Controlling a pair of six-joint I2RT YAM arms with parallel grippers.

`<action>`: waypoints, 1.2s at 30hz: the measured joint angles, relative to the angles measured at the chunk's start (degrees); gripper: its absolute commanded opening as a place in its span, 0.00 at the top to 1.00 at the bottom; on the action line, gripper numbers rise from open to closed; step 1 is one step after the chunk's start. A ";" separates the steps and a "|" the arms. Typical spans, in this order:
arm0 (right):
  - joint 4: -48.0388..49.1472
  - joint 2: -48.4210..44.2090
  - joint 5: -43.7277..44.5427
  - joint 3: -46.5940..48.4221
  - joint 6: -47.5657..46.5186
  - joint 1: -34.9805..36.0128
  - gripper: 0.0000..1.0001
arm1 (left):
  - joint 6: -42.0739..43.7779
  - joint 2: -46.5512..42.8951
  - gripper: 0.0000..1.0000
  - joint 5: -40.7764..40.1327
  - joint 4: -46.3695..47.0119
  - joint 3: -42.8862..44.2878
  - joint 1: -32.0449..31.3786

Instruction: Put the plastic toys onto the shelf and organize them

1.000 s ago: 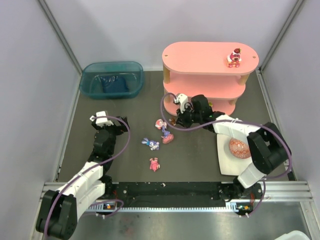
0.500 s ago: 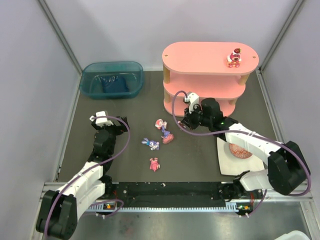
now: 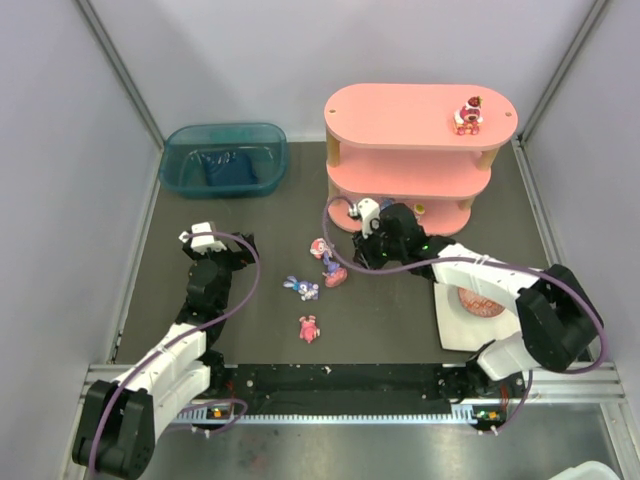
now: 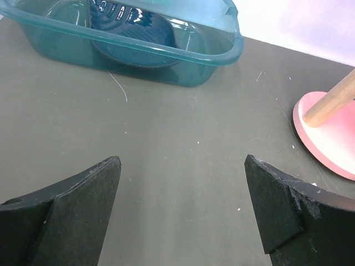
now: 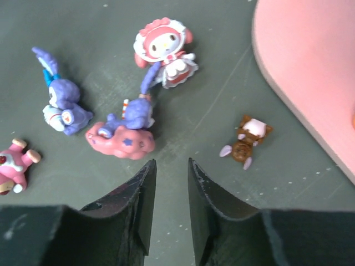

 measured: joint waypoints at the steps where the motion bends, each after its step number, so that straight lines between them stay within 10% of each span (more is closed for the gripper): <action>1: 0.00 0.09 0.42 0.00 -0.04 0.90 0.66 | 0.02 0.00 0.01 0.00 0.00 0.00 0.00; 17: -3.45 4.52 -2.60 9.77 -10.38 13.86 0.32 | -0.63 -0.11 0.01 -0.24 -0.02 0.00 0.26; 36: -7.34 18.71 1.77 16.76 -21.29 20.02 0.23 | -5.38 -0.90 0.01 2.64 -0.15 -0.02 5.03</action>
